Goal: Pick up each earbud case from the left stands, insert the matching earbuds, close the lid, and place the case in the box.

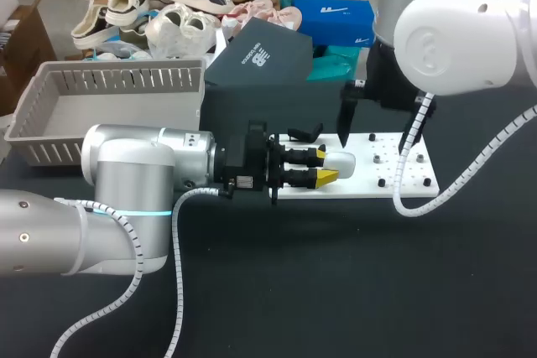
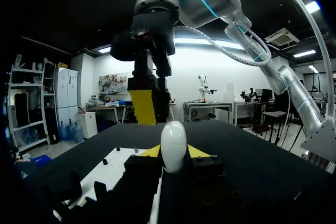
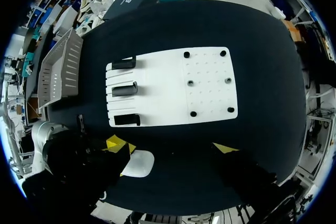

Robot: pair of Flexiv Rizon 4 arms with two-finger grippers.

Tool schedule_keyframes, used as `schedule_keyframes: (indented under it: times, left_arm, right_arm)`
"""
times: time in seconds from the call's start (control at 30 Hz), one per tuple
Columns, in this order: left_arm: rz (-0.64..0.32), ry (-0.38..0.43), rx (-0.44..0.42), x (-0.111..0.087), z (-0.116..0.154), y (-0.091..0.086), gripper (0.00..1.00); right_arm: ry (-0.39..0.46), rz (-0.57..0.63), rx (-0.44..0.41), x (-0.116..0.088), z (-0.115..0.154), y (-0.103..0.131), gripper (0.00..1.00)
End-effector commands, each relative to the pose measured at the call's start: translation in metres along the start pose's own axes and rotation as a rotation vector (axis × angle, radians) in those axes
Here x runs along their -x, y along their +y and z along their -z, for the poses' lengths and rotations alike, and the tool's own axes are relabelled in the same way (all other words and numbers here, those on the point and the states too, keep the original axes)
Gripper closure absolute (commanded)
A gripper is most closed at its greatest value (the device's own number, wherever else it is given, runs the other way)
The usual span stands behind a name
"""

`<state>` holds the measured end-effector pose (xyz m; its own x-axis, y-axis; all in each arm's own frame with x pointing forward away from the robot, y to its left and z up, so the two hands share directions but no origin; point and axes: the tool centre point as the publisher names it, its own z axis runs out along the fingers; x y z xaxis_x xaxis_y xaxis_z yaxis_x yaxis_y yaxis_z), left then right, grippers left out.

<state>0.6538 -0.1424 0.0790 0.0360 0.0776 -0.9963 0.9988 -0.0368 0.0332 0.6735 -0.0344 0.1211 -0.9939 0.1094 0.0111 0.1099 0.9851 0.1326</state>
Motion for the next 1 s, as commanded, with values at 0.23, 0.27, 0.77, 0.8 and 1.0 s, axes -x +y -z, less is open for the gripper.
schedule_keyframes:
  times: [0.23, 0.27, 0.77, 0.8, 1.0]
  left_arm:
    - [-0.001, -0.001, 0.003, 0.0, 0.0, -0.001, 1.0]
    - [-0.001, -0.001, 0.003, 0.0, 0.0, -0.001, 1.0]
    - [-0.015, 0.043, 0.159, 0.026, 0.076, 0.003, 1.0]
    - [-0.016, 0.05, 0.167, 0.027, 0.081, 0.002, 1.0]
    - [-0.01, 0.066, 0.246, 0.034, 0.113, 0.002, 1.0]
  right_arm:
    - [-0.135, 0.053, 0.069, -0.01, 0.022, -0.027, 0.0]
    - [-0.134, 0.076, 0.078, -0.012, 0.024, -0.03, 0.0]
    - [-0.144, 0.146, 0.203, -0.015, 0.035, -0.061, 0.0]
    - [-0.144, 0.146, 0.203, -0.015, 0.035, -0.061, 0.0]
    - [-0.144, 0.146, 0.203, -0.015, 0.035, -0.061, 0.0]
